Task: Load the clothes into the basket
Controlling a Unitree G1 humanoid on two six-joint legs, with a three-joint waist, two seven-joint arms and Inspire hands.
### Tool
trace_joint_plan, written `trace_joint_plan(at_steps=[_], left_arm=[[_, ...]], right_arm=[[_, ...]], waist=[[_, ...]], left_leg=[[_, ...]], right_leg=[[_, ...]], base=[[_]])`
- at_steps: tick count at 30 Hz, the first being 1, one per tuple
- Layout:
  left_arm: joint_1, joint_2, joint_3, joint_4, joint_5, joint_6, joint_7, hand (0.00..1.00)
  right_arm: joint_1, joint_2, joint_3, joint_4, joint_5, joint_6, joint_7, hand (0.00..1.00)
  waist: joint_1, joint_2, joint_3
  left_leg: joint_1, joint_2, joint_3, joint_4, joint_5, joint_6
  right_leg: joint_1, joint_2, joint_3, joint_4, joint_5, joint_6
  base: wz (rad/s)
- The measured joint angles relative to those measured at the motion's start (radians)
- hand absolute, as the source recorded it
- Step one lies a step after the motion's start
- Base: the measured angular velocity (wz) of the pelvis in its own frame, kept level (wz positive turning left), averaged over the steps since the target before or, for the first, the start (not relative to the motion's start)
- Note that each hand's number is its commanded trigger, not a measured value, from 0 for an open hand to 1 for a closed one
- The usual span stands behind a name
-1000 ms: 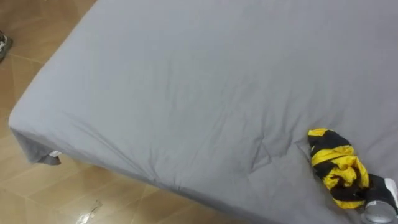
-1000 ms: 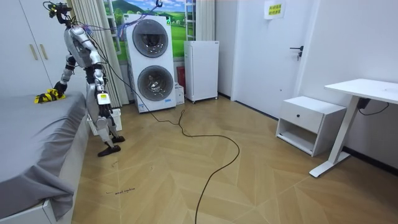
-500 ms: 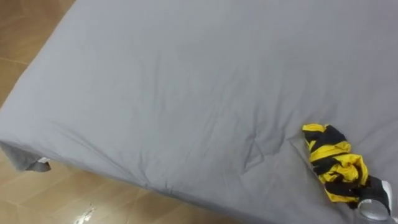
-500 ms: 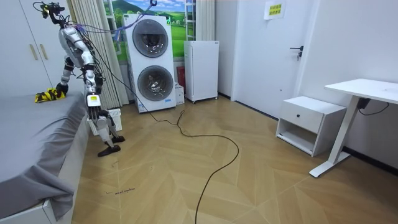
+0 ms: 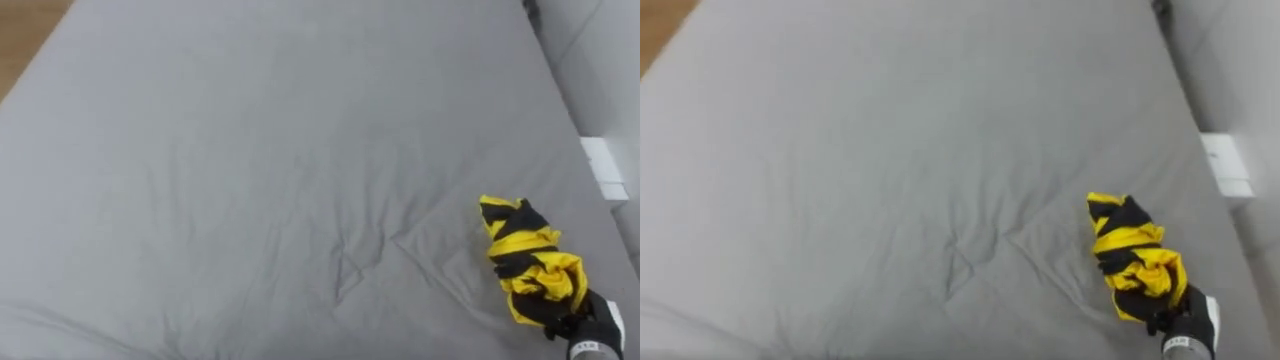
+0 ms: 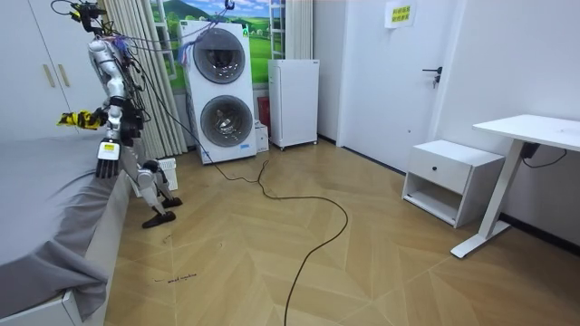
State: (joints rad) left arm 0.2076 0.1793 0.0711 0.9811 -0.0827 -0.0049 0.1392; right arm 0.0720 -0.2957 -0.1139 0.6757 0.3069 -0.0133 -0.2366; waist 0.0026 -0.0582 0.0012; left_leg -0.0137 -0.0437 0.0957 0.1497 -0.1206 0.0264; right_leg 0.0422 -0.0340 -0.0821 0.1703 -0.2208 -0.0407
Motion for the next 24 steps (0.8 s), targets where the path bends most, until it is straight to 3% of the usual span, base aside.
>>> trace_joint_plan(at_steps=[4, 7, 12, 17, 21, 24], left_arm=[[0.014, -0.006, 0.05, 0.023, 0.012, 0.012, -0.005, 0.0], [0.033, -0.006, 0.051, 0.023, 0.012, 0.03, -0.001, 0.0], [0.033, -0.005, 0.052, 0.021, 0.034, 0.076, 0.017, 0.0], [0.04, -0.005, 0.062, 0.023, 0.056, 0.132, 0.026, 0.0], [0.04, -0.005, 0.073, 0.024, 0.057, 0.15, 0.023, 0.0], [0.04, -0.003, 0.076, 0.024, 0.087, 0.152, 0.028, 0.0]], right_arm=[[0.031, 0.0, -0.078, -0.124, -0.007, 0.001, -0.002, 1.0], [0.039, 0.0, -0.121, -0.159, -0.005, 0.0, -0.017, 1.0], [0.077, 0.007, -0.136, -0.157, 0.009, 0.005, -0.044, 1.0], [0.108, 0.025, -0.174, -0.146, 0.006, 0.019, -0.053, 1.0], [0.119, 0.026, -0.215, -0.103, 0.006, 0.018, -0.053, 1.0], [0.157, 0.027, -0.225, -0.069, 0.006, 0.018, -0.052, 1.0]], waist=[[-0.035, -0.004, 0.0028], [-0.062, -0.001, 0.0021], [-0.08, 0.005, 0.0027], [-0.105, 0.018, 0.0145], [-0.113, 0.029, 0.0137], [-0.14, 0.032, 0.0144]], left_leg=[[0.05, 0.011, 0.069, -0.005, -0.011, -0.004], [0.063, 0.017, 0.075, -0.004, -0.024, -0.005], [0.064, 0.032, 0.141, -0.005, -0.029, -0.008], [0.079, 0.047, 0.204, -0.005, -0.031, -0.01], [0.08, 0.056, 0.23, -0.005, -0.031, -0.011], [0.083, 0.063, 0.239, -0.004, -0.032, -0.013]], right_leg=[[0.027, 0.004, 0.056, -0.001, 0.0, 0.0], [0.029, 0.012, 0.079, -0.001, 0.0, 0.0], [0.011, 0.024, 0.13, 0.001, 0.001, -0.001], [0.005, 0.039, 0.189, 0.0, 0.012, -0.004], [-0.006, 0.052, 0.219, 0.003, 0.021, -0.008], [-0.007, 0.058, 0.225, 0.004, 0.024, -0.013]], base=[[-0.41], [-0.22], [-0.26], [-0.33], [-0.22], [-0.12]])
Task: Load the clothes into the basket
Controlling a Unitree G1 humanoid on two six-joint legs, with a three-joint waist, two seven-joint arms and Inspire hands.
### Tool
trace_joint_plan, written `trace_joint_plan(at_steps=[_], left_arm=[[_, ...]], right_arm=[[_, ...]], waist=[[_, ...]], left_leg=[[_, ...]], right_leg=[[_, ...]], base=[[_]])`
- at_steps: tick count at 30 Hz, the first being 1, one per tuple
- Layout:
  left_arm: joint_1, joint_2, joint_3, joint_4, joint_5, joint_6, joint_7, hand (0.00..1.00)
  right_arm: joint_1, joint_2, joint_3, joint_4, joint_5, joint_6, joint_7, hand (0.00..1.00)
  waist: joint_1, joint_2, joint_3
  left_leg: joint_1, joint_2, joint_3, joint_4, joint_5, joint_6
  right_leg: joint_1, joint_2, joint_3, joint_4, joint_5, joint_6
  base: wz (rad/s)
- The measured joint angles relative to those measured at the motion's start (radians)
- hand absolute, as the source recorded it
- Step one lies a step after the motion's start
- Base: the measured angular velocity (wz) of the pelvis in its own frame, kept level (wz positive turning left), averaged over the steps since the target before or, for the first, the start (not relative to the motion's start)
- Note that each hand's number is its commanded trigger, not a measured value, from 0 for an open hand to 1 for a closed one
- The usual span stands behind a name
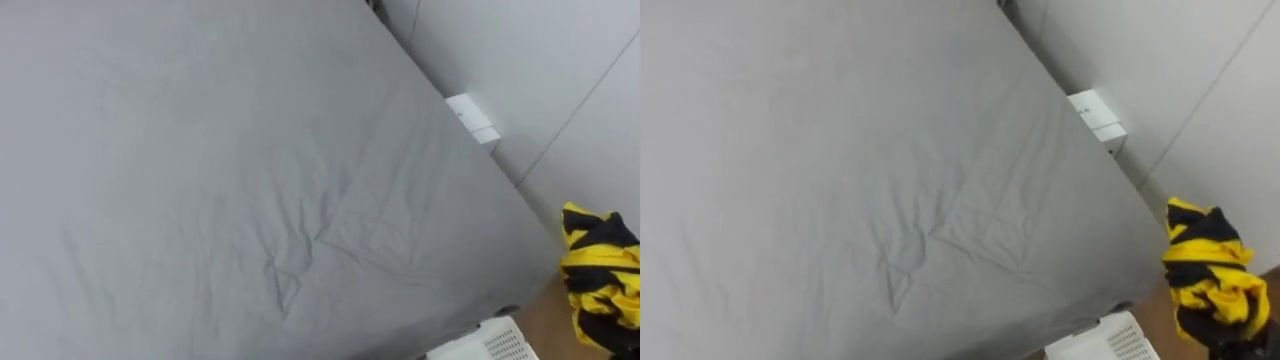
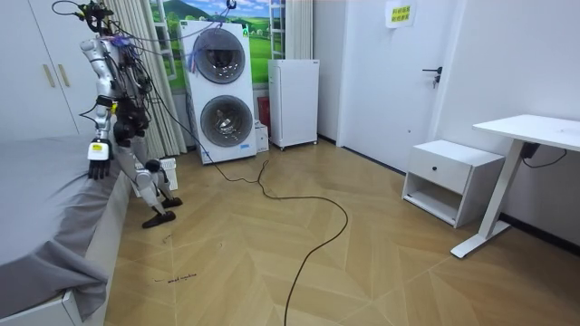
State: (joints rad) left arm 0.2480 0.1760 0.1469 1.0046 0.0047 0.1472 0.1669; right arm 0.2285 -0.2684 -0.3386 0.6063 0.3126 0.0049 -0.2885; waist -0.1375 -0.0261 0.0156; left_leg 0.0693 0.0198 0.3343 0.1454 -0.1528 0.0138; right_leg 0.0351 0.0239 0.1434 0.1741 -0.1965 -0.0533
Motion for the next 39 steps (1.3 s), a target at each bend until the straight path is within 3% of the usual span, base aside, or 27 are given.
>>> trace_joint_plan(at_steps=[4, 10, 14, 17, 19, 20, 23, 25, 33, 39], left_arm=[[0.024, 0.004, 0.0, 0.0, 0.0, 0.017, 0.0, 0.0], [0.025, 0.011, -0.005, -0.004, 0.011, 0.029, -0.01, 0.0], [0.015, 0.011, -0.026, -0.004, 0.012, 0.029, -0.019, 0.0], [-0.008, 0.012, -0.051, 0.001, 0.01, 0.029, -0.022, 0.0], [-0.024, 0.012, -0.063, 0.003, 0.008, 0.029, -0.022, 0.0], [-0.032, 0.012, -0.076, 0.003, 0.008, 0.029, -0.022, 0.0], [-0.047, 0.012, -0.115, 0.003, 0.007, 0.029, -0.024, 0.0], [-0.056, 0.012, -0.116, 0.003, 0.006, 0.029, -0.025, 0.0], [-0.112, 0.012, -0.119, 0.042, -0.044, 0.023, -0.018, 0.0], [-0.132, 0.029, -0.185, 0.057, -0.095, 0.023, -0.007, 0.0]], right_arm=[[0.036, 0.008, -0.001, 0.018, -0.002, 0.0, 0.001, 1.0], [0.014, 0.012, -0.003, 0.119, -0.006, -0.014, 0.025, 1.0], [-0.045, 0.009, -0.024, 0.171, -0.004, -0.01, 0.04, 1.0], [-0.11, 0.001, -0.027, 0.208, -0.019, -0.01, 0.039, 1.0], [-0.154, -0.007, -0.026, 0.221, -0.03, -0.01, 0.041, 0.53], [-0.176, -0.017, -0.026, 0.225, -0.036, -0.011, 0.041, 0.0], [-0.218, -0.051, -0.011, 0.246, -0.049, -0.021, 0.04, 0.0], [-0.23, -0.059, -0.008, 0.253, -0.054, -0.028, 0.04, 0.0], [-0.28, -0.063, -0.008, 0.336, -0.044, -0.054, 0.02, 0.0], [-0.33, -0.063, 0.002, 0.416, -0.032, -0.092, 0.01, 0.0]], waist=[[-0.033, 0.011, 0.004], [-0.059, 0.035, 0.0025], [-0.066, 0.083, 0.0006], [-0.075, 0.101, 0.0035], [-0.073, 0.111, 0.0054], [-0.073, 0.123, 0.005], [-0.072, 0.152, 0.0026], [-0.072, 0.16, 0.0037], [-0.066, 0.162, 0.0039], [-0.064, 0.171, 0.0062]], left_leg=[[0.009, 0.012, 0.023, 0.0, -0.006, -0.01], [-0.024, 0.022, 0.022, 0.005, -0.014, -0.02], [-0.076, 0.025, 0.022, 0.007, -0.016, -0.015], [-0.125, 0.02, 0.028, 0.014, -0.011, -0.006], [-0.16, 0.019, 0.029, 0.018, -0.007, 0.0], [-0.181, 0.018, 0.03, 0.02, -0.005, 0.004], [-0.215, 0.01, 0.037, 0.026, -0.002, 0.008], [-0.232, 0.007, 0.038, 0.026, 0.001, 0.011], [-0.293, -0.002, 0.028, 0.037, 0.008, 0.018], [-0.304, -0.001, 0.015, 0.046, 0.008, 0.019]], right_leg=[[-0.006, 0.016, 0.041, 0.002, 0.003, -0.003], [-0.05, 0.027, 0.051, 0.017, 0.013, 0.0], [-0.113, 0.029, 0.052, 0.022, 0.036, 0.006], [-0.175, 0.026, 0.049, 0.056, 0.034, 0.01], [-0.223, 0.028, 0.051, 0.084, 0.032, 0.014], [-0.249, 0.028, 0.053, 0.095, 0.031, 0.015], [-0.295, 0.026, 0.058, 0.123, 0.029, 0.019], [-0.32, 0.025, 0.058, 0.141, 0.025, 0.02], [-0.387, 0.012, 0.049, 0.169, 0.01, 0.023], [-0.39, 0.009, 0.042, 0.167, 0.01, 0.023]], base=[[-0.27], [-0.07], [-0.17], [-0.02], [-0.05], [-0.04], [-0.03], [0.0], [0.03], [0.04]])
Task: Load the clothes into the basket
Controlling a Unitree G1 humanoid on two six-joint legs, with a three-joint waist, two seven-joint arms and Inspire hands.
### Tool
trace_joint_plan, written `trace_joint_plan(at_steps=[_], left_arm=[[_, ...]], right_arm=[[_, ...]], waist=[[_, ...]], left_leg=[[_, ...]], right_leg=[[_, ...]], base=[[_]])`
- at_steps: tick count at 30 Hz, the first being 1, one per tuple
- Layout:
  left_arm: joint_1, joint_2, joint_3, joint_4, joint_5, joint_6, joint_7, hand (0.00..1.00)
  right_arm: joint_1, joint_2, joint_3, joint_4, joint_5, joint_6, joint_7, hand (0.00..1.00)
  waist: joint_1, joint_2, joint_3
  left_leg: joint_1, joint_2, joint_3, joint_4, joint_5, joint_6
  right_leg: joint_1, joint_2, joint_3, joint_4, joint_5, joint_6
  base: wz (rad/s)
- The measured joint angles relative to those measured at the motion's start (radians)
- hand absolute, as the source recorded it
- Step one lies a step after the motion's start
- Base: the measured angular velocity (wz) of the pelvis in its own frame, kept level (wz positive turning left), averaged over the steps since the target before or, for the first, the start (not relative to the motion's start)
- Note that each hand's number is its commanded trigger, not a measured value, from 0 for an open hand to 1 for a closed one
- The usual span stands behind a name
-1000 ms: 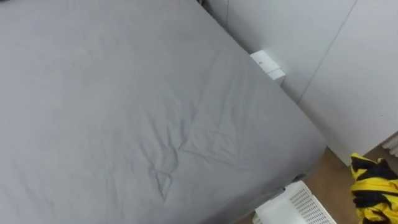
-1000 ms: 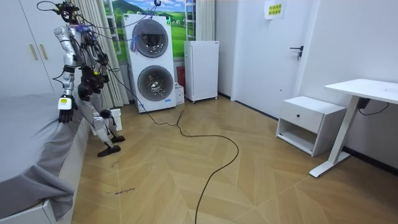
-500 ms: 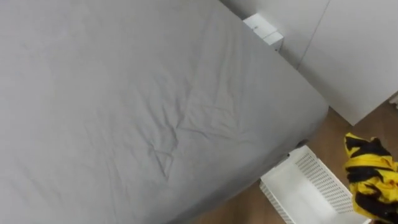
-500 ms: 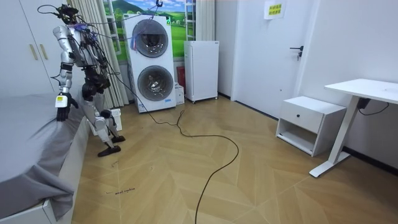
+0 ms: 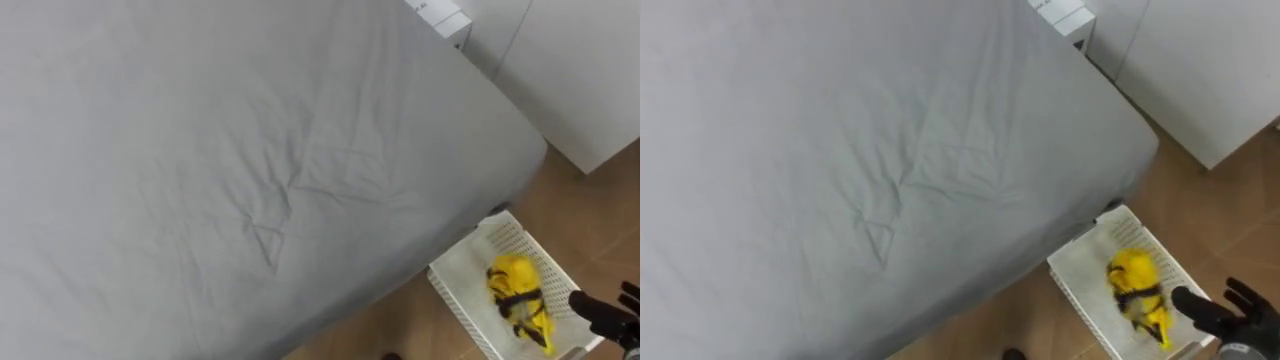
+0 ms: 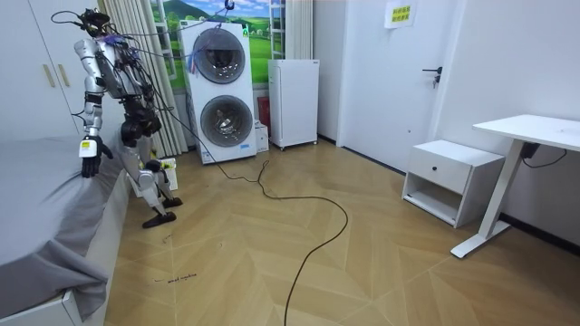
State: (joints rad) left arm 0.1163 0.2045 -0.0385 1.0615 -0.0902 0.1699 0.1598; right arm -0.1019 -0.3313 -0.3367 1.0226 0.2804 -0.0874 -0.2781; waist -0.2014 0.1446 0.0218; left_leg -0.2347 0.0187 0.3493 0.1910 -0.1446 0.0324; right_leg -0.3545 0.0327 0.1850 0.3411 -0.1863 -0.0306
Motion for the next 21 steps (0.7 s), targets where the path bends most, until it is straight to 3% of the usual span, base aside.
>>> trace_joint_plan(at_steps=[7, 15, 18, 21], left_arm=[[-0.006, 0.012, -0.017, 0.0, -0.016, -0.003, -0.015, 0.0], [-0.006, 0.013, -0.022, 0.0, -0.015, -0.007, -0.02, 0.0], [-0.003, 0.014, -0.022, -0.002, -0.016, -0.012, -0.023, 0.0], [-0.002, 0.016, -0.02, -0.003, -0.016, -0.016, -0.022, 0.0]], right_arm=[[-0.005, -0.002, 0.001, 0.033, 0.03, -0.002, 0.009, 0.0], [0.01, -0.005, -0.001, 0.054, 0.079, -0.002, 0.009, 0.0], [0.025, -0.007, -0.001, 0.054, 0.098, 0.002, 0.01, 0.0], [0.033, -0.01, 0.002, 0.056, 0.118, 0.003, 0.009, 0.0]], waist=[[0.011, 0.001, -0.0011], [0.011, 0.005, -0.0039], [0.014, -0.008, 0.0], [0.014, -0.021, -0.0019]], left_leg=[[-0.001, 0.001, -0.001, 0.0, 0.0, 0.0], [0.02, -0.001, -0.022, 0.0, 0.0, 0.0], [0.046, -0.003, -0.041, -0.003, 0.0, 0.0], [0.073, -0.004, -0.058, -0.005, 0.0, 0.0]], right_leg=[[0.002, 0.0, -0.006, -0.002, -0.001, -0.001], [0.043, -0.012, -0.048, -0.024, 0.001, -0.002], [0.081, -0.015, -0.064, -0.039, 0.0, -0.003], [0.127, -0.018, -0.082, -0.064, -0.001, -0.003]], base=[[0.01], [0.11], [0.19], [0.18]])
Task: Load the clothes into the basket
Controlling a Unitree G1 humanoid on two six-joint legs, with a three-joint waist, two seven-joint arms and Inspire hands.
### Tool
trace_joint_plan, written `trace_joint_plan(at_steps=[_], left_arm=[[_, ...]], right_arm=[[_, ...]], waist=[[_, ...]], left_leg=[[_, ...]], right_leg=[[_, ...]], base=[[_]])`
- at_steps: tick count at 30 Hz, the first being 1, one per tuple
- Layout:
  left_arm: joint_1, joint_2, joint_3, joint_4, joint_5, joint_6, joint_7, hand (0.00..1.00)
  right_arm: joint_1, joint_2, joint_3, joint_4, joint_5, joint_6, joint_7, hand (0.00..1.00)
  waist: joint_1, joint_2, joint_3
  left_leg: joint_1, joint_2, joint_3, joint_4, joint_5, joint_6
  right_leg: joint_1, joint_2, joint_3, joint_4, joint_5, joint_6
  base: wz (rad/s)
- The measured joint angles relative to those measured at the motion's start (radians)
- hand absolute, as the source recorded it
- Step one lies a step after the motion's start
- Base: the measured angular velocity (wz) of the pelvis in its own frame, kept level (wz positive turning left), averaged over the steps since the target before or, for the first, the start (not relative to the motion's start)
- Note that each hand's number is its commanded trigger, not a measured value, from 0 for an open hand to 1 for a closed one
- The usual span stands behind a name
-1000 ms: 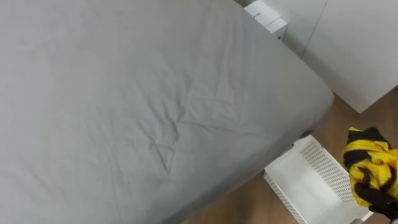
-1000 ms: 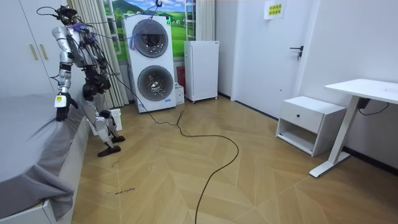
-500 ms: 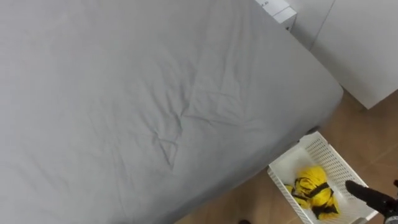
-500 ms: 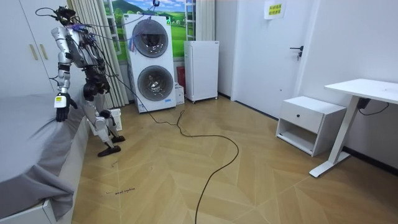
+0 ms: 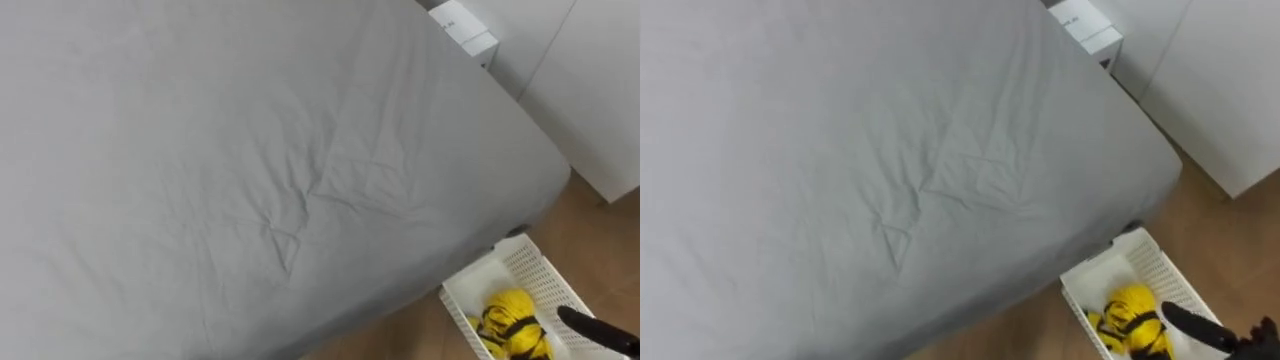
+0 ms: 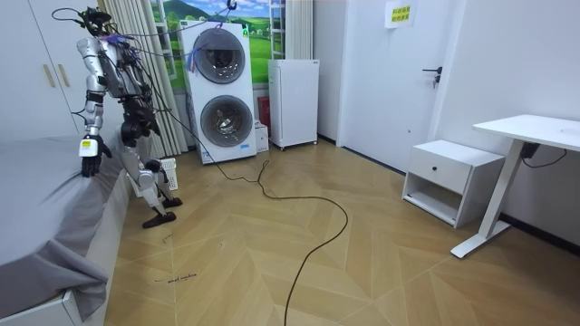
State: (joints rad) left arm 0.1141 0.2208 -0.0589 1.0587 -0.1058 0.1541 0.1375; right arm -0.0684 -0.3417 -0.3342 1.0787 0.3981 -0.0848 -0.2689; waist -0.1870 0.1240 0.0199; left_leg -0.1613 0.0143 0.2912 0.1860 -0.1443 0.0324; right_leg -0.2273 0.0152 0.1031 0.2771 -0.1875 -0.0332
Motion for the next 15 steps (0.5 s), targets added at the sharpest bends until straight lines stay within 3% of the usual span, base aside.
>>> trace_joint_plan(at_steps=[4, 6, 8, 10, 15], left_arm=[[0.004, 0.002, 0.008, -0.001, 0.003, -0.017, 0.008, 0.0], [0.015, 0.001, 0.019, 0.0, 0.005, -0.039, 0.008, 0.0], [0.017, 0.0, 0.037, -0.001, 0.026, -0.06, 0.008, 0.0], [0.025, -0.007, 0.051, -0.001, 0.032, -0.085, 0.009, 0.0], [0.03, -0.023, 0.058, -0.001, 0.056, -0.121, 0.013, 0.0]], right_arm=[[0.018, 0.004, 0.018, 0.0, -0.001, 0.0, 0.001, 0.0], [0.043, 0.019, 0.018, 0.0, -0.005, -0.002, 0.0, 0.0], [0.088, 0.05, 0.037, 0.003, -0.01, 0.0, 0.003, 0.0], [0.094, 0.075, 0.044, 0.006, -0.008, 0.0, 0.018, 0.0], [0.114, 0.135, 0.127, 0.024, -0.005, 0.021, 0.066, 0.0]], waist=[[0.008, -0.026, -0.0044], [0.031, -0.038, -0.01], [0.06, -0.059, -0.0131], [0.072, -0.068, -0.0143], [0.088, -0.093, -0.0179]], left_leg=[[0.024, -0.002, -0.019, -0.001, 0.0, 0.0], [0.044, 0.0, -0.022, -0.006, 0.0, 0.0], [0.071, -0.002, -0.035, -0.013, 0.0, -0.001], [0.08, -0.003, -0.041, -0.019, 0.0, -0.001], [0.118, -0.016, -0.097, -0.02, 0.0, -0.001]], right_leg=[[0.051, -0.001, -0.029, -0.038, 0.007, 0.0], [0.08, 0.0, -0.031, -0.063, 0.015, -0.001], [0.118, 0.0, -0.041, -0.079, 0.016, -0.002], [0.133, -0.001, -0.052, -0.091, 0.018, -0.003], [0.203, -0.017, -0.125, -0.112, 0.014, 0.001]], base=[[0.17], [0.08], [0.15], [0.15], [0.35]])
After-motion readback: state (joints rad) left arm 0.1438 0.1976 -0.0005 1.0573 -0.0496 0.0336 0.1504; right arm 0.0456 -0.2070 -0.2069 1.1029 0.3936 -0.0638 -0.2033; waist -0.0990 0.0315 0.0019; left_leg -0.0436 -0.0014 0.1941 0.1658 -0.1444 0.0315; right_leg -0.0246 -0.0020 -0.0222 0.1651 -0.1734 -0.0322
